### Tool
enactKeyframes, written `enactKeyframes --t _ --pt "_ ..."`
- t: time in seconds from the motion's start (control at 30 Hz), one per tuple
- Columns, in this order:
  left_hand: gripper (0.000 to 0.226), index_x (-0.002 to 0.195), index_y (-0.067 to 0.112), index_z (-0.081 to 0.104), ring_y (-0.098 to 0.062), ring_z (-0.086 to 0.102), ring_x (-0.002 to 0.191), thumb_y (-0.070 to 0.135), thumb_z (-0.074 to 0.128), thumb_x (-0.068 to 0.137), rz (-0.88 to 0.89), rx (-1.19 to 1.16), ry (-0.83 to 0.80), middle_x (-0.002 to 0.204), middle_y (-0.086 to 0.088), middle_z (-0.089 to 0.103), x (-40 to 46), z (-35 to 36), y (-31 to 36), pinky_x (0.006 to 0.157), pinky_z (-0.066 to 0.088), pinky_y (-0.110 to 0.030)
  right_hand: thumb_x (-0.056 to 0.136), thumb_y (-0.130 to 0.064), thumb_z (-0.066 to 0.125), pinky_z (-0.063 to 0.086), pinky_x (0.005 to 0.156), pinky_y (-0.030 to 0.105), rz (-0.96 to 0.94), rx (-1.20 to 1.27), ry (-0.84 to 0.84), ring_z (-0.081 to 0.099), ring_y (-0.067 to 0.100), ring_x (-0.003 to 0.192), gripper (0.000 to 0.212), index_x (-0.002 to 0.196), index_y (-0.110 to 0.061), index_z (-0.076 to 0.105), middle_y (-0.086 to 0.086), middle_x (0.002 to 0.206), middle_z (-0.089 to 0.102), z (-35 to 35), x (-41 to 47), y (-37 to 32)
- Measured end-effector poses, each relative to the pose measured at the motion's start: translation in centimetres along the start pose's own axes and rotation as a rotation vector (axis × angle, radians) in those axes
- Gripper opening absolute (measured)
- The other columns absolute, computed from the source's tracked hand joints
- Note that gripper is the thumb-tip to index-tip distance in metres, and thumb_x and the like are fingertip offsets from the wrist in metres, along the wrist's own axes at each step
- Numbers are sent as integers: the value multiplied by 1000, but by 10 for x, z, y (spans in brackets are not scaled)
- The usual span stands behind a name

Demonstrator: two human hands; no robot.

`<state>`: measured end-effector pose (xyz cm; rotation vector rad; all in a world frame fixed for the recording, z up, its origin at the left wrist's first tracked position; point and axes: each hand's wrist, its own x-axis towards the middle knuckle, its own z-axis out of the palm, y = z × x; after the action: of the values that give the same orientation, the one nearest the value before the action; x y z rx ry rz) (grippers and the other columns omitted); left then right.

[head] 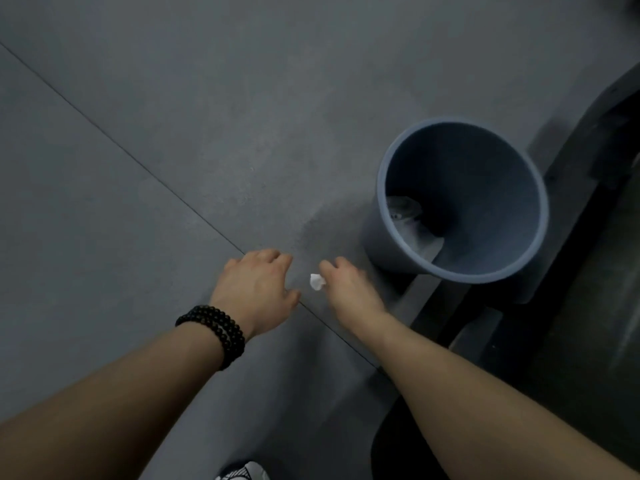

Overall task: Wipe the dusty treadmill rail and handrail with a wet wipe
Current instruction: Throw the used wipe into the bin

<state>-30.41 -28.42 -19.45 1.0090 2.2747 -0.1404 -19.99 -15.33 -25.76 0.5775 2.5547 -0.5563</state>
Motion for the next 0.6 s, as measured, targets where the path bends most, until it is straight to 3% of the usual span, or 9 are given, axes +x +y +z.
enactKeyframes --t 0.2,0.4,0.47,0.6 --pt "66 155 23 32 -21 37 143 53 46 98 32 20 24 159 1 37 -38 -63 30 114 32 -40 100 -12 47 43 63 47 -97 91 137 57 42 81 13 113 -14 46 14 101 49 -77 -57 -25" --pt "66 154 23 33 -22 38 141 54 46 98 47 47 67 157 1 38 -75 -156 71 111 34 -41 92 -6 58 29 54 39 -101 148 307 45 35 62 8 99 -7 54 16 90 46 -191 -106 -18" --pt "66 154 23 34 -22 39 141 54 48 97 64 59 100 156 1 40 -87 -190 87 110 35 -42 93 -7 57 31 55 40 -61 153 361 41 31 64 9 102 -7 57 15 95 48 -232 -122 -10" --pt "62 152 24 36 -21 41 139 53 47 98 98 78 159 154 2 42 -107 -256 119 109 36 -41 95 -9 53 40 57 42 9 163 452 53 37 71 15 107 -7 62 14 100 51 -307 -156 11"
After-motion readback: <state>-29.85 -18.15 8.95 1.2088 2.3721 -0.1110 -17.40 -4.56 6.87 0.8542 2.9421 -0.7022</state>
